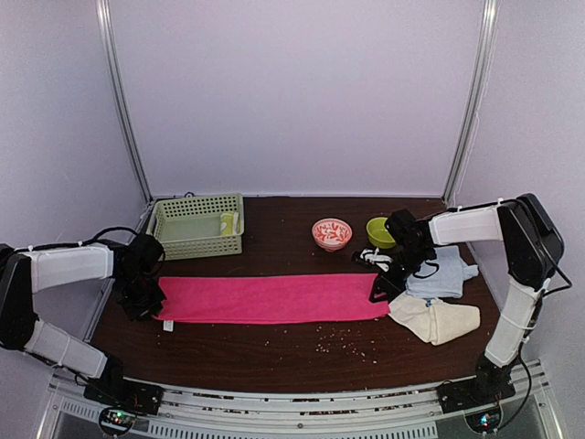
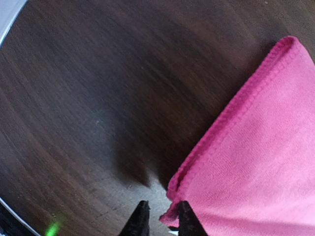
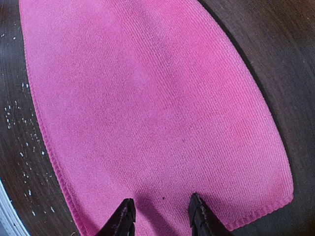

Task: Roll the towels
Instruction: Smooth out the towel at the center of the board.

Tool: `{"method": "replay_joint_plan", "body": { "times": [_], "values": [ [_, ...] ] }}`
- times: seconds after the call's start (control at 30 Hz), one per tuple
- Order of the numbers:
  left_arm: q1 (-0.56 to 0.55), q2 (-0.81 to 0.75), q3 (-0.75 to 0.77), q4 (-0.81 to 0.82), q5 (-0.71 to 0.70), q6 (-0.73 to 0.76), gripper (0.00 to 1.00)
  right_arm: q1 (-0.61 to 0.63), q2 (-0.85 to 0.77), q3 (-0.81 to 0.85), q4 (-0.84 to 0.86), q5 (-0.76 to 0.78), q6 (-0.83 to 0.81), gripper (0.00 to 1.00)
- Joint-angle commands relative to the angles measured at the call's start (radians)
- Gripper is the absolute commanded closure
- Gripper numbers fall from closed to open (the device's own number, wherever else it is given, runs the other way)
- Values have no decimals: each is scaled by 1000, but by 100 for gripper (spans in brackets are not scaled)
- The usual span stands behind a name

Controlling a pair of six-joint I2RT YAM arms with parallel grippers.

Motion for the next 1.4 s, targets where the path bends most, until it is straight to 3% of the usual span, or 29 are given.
{"method": "replay_joint_plan", "body": {
  "times": [0.0,0.17,0.3,0.57,0.83,1.2,1.37],
  "values": [
    [7,-77,72,-62,-29,27,76,7,-67,1,-96,-16,-16,61],
    [7,-110,144,7,-90,114,76,16,-127,-15,-128,-3,-30,61],
    [7,-11,166,153,-99,227,99,38,-146,-48,-128,56,-55,61],
    [8,147,89,509,-2,355,100,93,-123,-117,-80,104,-105,61],
    [44,222,75,458,-135,335,100,98,-59,-146,-70,213,-122,63],
    [105,259,58,489,-175,353,100,98,-38,-99,-115,216,-155,63],
    [106,190,48,476,-190,355,100,98,-37,-91,-119,218,-151,63]
  ]
}}
